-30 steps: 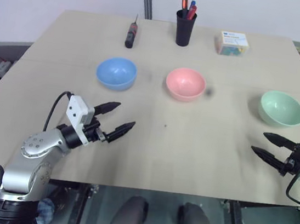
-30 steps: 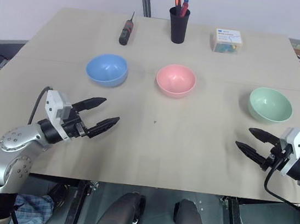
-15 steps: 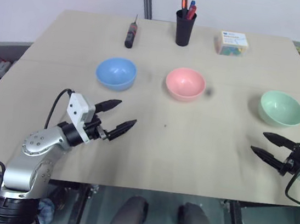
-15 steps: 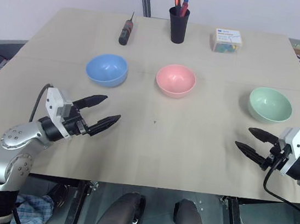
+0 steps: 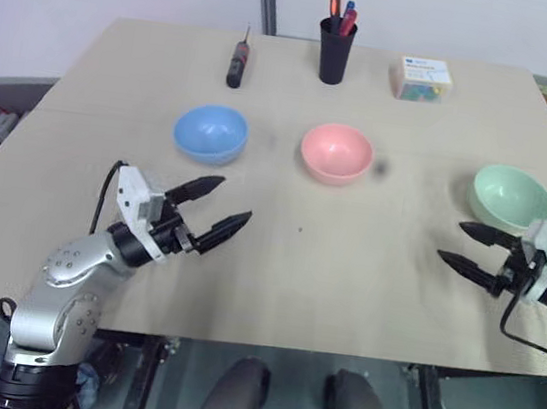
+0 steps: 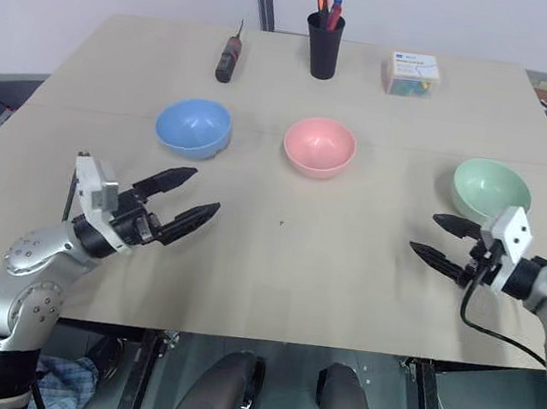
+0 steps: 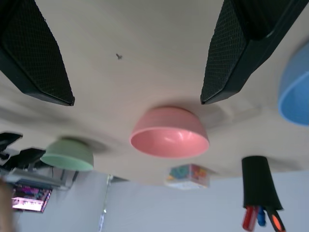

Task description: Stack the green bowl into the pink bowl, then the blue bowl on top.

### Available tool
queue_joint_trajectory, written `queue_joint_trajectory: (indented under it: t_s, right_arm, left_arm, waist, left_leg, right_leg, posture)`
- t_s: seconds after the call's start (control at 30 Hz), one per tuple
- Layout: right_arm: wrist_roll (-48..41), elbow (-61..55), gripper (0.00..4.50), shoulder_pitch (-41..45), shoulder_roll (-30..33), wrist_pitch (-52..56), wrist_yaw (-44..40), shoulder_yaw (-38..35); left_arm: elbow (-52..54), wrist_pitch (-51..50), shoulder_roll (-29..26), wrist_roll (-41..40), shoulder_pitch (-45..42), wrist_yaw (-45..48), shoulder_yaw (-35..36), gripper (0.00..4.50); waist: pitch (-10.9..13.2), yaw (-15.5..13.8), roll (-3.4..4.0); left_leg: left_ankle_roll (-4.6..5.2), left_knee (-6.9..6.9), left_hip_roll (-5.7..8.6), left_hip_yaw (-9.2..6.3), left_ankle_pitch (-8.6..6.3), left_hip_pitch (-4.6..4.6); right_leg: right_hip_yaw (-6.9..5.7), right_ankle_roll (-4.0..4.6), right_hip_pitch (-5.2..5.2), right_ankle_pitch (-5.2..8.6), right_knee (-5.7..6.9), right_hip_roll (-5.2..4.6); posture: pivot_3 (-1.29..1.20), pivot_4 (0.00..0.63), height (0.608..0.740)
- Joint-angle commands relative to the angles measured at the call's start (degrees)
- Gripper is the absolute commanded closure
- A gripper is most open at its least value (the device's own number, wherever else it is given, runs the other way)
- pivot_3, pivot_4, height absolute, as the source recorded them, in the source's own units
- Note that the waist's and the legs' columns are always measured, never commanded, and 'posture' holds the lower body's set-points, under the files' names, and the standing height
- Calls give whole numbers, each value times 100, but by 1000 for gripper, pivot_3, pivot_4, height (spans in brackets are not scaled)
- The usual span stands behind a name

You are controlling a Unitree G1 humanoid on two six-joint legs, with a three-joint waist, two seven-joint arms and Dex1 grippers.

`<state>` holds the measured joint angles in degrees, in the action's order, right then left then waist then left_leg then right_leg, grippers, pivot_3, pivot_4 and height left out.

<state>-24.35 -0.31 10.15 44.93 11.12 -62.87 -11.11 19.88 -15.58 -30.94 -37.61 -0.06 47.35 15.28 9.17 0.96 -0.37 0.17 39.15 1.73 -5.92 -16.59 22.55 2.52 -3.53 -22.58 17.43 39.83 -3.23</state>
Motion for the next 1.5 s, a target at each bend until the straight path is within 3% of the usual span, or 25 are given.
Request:
queue_joint_trajectory:
  t_s: [0.03, 0.23, 0.43, 0.7, 1.0, 1.1, 1.2, 1.3, 1.37, 1.5]
  right_arm:
    - [463, 451, 1041, 1114, -196, -276, 29, 575]
    - [1267, 1655, 1041, 2945, -993, -881, -125, 1625]
    - [2054, 2799, 1041, 4113, -1615, -1053, 58, 2317]
    - [2694, 4428, 1041, 5170, -2437, -1707, 129, 2747]
    - [3460, 6250, 1041, 5971, -3127, -1955, 833, 3024]
    - [3545, 6409, 1786, 6086, -3260, -2083, 787, 3012]
    - [3603, 6451, 2882, 6129, -3303, -2156, 755, 2988]
    - [3617, 6467, 3573, 6118, -3310, -2191, 749, 2948]
    - [3623, 6452, 4421, 6092, -3287, -2216, 730, 2934]
    - [3781, 6067, 4421, 5860, -3030, -2584, 428, 3115]
  left_arm:
    - [436, 414, 144, -359, 74, 160, 317, 77]
    - [638, 462, 163, -668, 366, 251, 508, 77]
    - [724, 579, 195, -615, 573, 159, 660, 77]
    - [936, 823, 355, -444, 909, -50, 657, 77]
    - [1029, 942, 327, -418, 1147, -176, 742, 77]
    - [1070, 937, 335, -423, 1144, -260, 739, 0]
    - [1080, 937, 328, -421, 1140, -297, 730, 0]
    - [1038, 946, 338, -387, 1053, -341, 668, 0]
    - [1011, 938, 333, -388, 981, -353, 640, 0]
    - [939, 891, 293, -392, 860, -308, 573, 0]
  waist:
    - [3, 58, 4]
    - [5, 125, 1]
    - [5, 109, 1]
    - [6, 150, 4]
    - [8, 152, 6]
    - [9, 166, 7]
    - [9, 163, 8]
    - [9, 163, 8]
    - [9, 159, 9]
    - [10, 157, 9]
  left_leg:
    - [-2, 1, -1, 8, 1, -5]
    - [-22, -9, -2, 7, 12, -3]
    - [-24, -10, 1, 3, 13, 2]
    - [-26, -15, 0, 2, 13, 4]
    - [-27, -18, 1, 3, 14, 4]
    - [-27, -22, 1, 6, 14, 4]
    - [-27, -26, 1, 7, 14, 4]
    - [-27, -27, 1, 8, 14, 4]
    - [-27, -27, 1, 7, 14, 4]
    - [-27, -27, 1, 8, 14, 4]
  right_leg:
    - [7, 0, 1, -1, 0, 1]
    - [5, 1, -3, 0, -3, 0]
    - [1, 1, -7, 0, -10, -4]
    - [2, 2, -14, 0, -8, -3]
    - [3, 2, -17, 0, -8, -3]
    - [7, 3, -22, 0, -7, -2]
    - [8, 3, -24, 0, -6, -1]
    - [8, 3, -24, 0, -7, -2]
    - [7, 3, -24, 0, -7, -2]
    - [8, 3, -25, 0, -7, -1]
  posture:
    - [0, 150, 740]
    - [0, 150, 740]
    - [0, 150, 740]
    - [0, 150, 740]
    - [0, 150, 740]
    - [0, 150, 740]
    - [0, 150, 740]
    - [0, 150, 740]
    - [0, 150, 740]
    - [0, 150, 740]
